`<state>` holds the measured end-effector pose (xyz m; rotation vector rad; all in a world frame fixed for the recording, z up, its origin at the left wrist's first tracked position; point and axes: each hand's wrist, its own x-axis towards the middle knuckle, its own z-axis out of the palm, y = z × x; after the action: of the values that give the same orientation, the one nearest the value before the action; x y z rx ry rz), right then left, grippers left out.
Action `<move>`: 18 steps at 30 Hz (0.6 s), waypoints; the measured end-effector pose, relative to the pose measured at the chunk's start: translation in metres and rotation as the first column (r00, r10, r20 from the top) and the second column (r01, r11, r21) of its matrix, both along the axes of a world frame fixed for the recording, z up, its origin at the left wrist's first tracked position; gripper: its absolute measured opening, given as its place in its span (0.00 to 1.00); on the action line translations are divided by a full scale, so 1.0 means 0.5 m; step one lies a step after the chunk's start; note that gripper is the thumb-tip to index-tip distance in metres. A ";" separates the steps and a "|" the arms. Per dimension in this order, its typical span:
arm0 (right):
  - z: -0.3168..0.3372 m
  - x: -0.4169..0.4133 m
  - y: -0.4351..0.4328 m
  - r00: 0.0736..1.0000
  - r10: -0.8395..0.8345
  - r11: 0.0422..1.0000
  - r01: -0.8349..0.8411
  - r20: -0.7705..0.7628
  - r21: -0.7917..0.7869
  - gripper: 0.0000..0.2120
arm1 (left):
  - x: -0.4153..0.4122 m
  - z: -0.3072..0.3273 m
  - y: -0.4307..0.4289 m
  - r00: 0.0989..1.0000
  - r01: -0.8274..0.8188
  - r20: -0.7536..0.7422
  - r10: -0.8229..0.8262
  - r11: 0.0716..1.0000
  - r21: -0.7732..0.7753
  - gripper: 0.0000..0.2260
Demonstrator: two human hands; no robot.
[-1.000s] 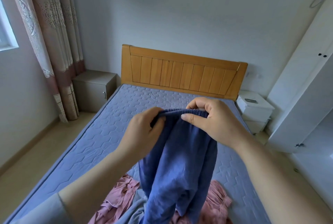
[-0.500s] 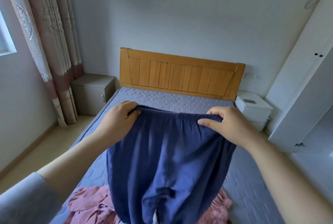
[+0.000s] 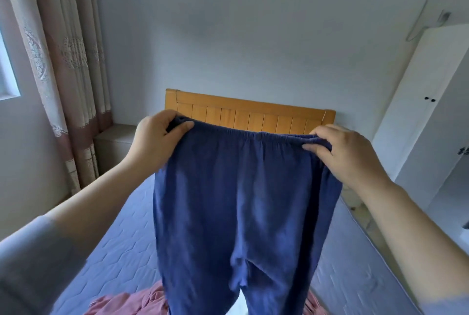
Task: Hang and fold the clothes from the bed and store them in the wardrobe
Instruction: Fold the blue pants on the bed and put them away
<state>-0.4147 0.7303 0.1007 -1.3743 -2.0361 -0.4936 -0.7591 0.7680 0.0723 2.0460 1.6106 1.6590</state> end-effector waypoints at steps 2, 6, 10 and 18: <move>0.008 -0.005 0.010 0.998 0.003 0.991 -0.011 -0.059 -0.137 0.12 | 0.005 0.013 0.009 1.000 -0.001 -0.026 0.000 0.999 -0.035 0.08; 0.011 -0.010 0.017 0.933 0.056 0.986 -0.108 -0.355 -0.129 0.09 | 0.013 0.014 0.012 0.999 -0.014 -0.045 0.012 0.999 -0.048 0.10; 0.018 -0.005 0.016 0.882 0.052 0.957 -0.179 -0.468 -0.230 0.05 | 0.005 0.026 0.012 1.000 0.001 -0.014 -0.002 0.999 -0.039 0.10; 0.003 -0.014 0.022 0.510 -0.045 0.901 -0.351 -0.859 -0.255 0.02 | 0.009 -0.001 0.017 1.000 0.005 0.010 -0.004 0.995 -0.097 0.05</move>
<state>-0.4217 0.7415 0.1024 -1.2418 -1.3850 0.6643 -0.7546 0.7765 0.0715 1.9915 1.6474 1.5541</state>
